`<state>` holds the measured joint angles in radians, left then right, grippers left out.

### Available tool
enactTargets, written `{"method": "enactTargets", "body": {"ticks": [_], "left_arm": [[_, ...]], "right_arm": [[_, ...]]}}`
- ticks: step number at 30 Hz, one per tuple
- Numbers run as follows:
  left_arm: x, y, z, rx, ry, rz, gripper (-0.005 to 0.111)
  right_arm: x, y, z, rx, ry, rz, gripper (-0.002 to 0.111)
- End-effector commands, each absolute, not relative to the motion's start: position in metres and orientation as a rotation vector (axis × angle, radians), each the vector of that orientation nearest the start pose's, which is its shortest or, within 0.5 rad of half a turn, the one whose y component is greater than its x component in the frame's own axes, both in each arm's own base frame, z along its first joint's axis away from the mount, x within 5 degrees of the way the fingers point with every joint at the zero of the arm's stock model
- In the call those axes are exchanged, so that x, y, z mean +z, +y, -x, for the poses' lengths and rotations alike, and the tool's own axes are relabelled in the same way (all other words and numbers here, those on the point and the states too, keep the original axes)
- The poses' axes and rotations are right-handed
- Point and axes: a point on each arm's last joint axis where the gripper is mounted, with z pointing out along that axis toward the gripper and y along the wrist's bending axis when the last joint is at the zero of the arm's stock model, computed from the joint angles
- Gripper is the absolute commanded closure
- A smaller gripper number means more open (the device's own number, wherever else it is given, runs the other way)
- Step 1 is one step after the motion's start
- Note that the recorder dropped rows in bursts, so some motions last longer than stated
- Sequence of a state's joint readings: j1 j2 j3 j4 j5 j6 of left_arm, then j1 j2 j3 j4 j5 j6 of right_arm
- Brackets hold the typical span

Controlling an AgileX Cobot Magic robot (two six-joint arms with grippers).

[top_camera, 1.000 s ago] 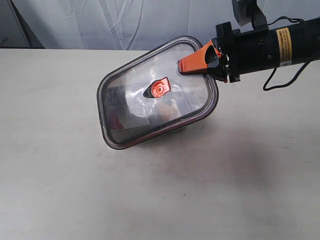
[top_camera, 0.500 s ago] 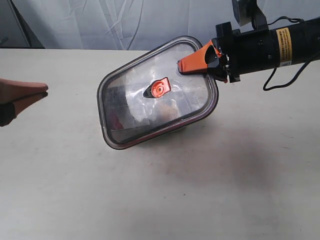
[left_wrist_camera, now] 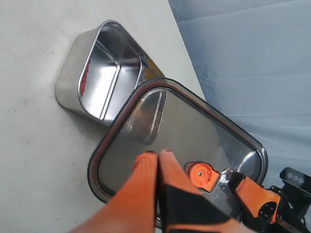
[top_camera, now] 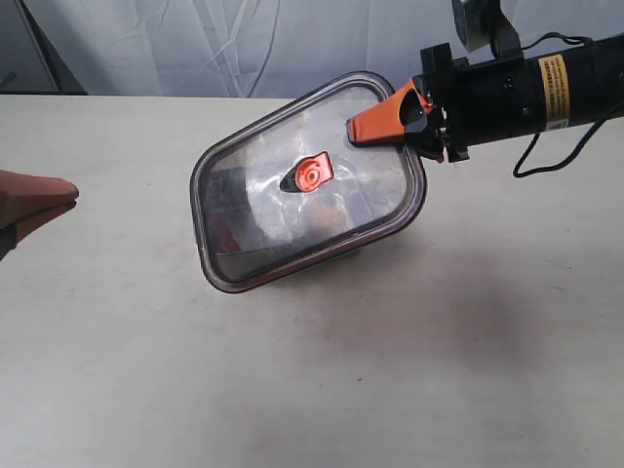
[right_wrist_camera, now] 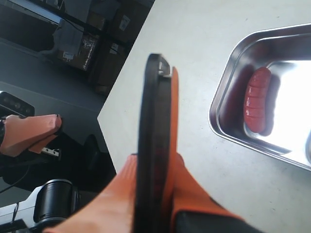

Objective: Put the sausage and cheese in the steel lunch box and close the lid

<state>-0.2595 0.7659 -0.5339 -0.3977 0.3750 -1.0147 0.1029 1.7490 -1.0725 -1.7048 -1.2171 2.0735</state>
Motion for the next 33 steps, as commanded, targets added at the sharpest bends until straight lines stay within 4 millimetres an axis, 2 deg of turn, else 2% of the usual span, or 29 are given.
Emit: {"method": "enactTargets", "body": {"ticks": [1, 19, 20, 24, 30, 33], "left_arm": [[0.29, -0.052, -0.147, -1.141, 1.926, 1.149, 0.107], [0.292, -0.05, -0.149, -1.116, 1.902, 1.106, 0.107], [0.295, -0.048, -0.151, -1.074, 1.881, 1.032, 0.107], [0.3, -0.041, -0.155, -0.731, 1.905, 0.562, 0.107], [0.301, -0.041, -0.155, -0.712, 1.893, 0.532, 0.107], [0.302, -0.04, -0.155, -0.654, 1.893, 0.454, 0.107]], "right_arm": [[0.25, 0.117, -0.317, 1.573, 2.198, 0.463, 0.109], [0.249, 0.117, -0.316, 1.57, 2.206, 0.467, 0.109], [0.249, 0.117, -0.316, 1.57, 2.206, 0.467, 0.109], [0.249, 0.117, -0.316, 1.57, 2.209, 0.467, 0.109], [0.249, 0.117, -0.316, 1.57, 2.209, 0.467, 0.109], [0.25, 0.117, -0.317, 1.577, 2.201, 0.457, 0.109]]}}
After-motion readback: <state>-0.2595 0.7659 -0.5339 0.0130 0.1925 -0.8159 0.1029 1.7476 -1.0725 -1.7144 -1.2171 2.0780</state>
